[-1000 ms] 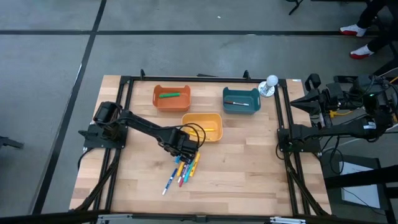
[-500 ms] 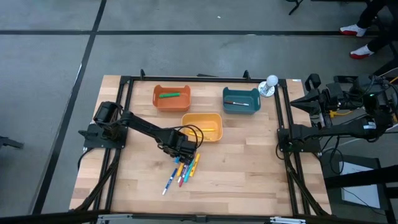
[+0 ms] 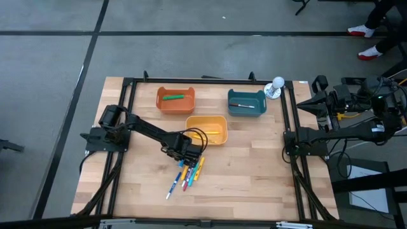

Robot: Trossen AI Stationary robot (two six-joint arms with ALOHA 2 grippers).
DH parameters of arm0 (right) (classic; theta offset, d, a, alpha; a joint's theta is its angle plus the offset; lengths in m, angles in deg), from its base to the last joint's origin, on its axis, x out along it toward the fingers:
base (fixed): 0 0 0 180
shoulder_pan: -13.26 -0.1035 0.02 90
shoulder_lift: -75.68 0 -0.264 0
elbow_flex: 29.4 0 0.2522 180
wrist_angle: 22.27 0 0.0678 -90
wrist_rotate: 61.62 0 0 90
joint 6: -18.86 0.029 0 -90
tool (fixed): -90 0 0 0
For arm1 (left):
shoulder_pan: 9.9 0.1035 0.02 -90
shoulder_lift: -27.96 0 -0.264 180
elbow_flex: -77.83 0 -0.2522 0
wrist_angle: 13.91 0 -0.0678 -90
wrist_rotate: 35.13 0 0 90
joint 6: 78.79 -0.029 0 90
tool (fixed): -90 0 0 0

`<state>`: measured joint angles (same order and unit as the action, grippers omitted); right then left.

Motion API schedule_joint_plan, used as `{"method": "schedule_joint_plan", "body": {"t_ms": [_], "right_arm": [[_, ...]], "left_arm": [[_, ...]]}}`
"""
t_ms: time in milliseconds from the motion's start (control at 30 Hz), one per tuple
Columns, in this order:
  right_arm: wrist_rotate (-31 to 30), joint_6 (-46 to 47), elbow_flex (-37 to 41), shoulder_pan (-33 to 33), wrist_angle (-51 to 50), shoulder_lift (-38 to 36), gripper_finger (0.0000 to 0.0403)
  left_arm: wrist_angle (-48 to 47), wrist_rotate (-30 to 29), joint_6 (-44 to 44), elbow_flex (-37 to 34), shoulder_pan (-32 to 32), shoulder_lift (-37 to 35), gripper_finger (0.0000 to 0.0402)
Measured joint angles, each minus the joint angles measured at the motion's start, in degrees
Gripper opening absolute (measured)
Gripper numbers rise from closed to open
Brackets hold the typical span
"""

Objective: Pick & Place Markers
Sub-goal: Put the left big blue highlighter pen into the orange bin

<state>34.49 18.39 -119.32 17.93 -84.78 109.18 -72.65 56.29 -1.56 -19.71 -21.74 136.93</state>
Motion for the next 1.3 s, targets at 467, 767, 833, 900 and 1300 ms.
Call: {"method": "schedule_joint_plan", "body": {"t_ms": [467, 767, 833, 900, 1300], "right_arm": [[0.0, 0.0, 0.0, 0.0, 0.0, 0.0, 0.0023], [0.0, 0.0, 0.0, 0.0, 0.0, 0.0, 0.0023], [0.0, 0.0, 0.0, 0.0, 0.0, 0.0, 0.0023], [0.0, 0.0, 0.0, 0.0, 0.0, 0.0, 0.0023], [0.0, 0.0, 0.0, 0.0, 0.0, 0.0, 0.0023]], "left_arm": [[-1.0, 0.0, 0.5, 0.0, 0.0, 0.2, 0.0151], [-0.9, 0.3, 0.6, 0.1, 0.0, 0.2, 0.0058], [-1.0, 0.5, 0.6, 0.1, 0.0, 0.2, 0.0058], [-1.0, 0.6, 0.6, 0.1, 0.0, 0.2, 0.0058], [-2.9, 1.1, 1.4, 0.5, 0.1, -1.3, 0.0058]]}}
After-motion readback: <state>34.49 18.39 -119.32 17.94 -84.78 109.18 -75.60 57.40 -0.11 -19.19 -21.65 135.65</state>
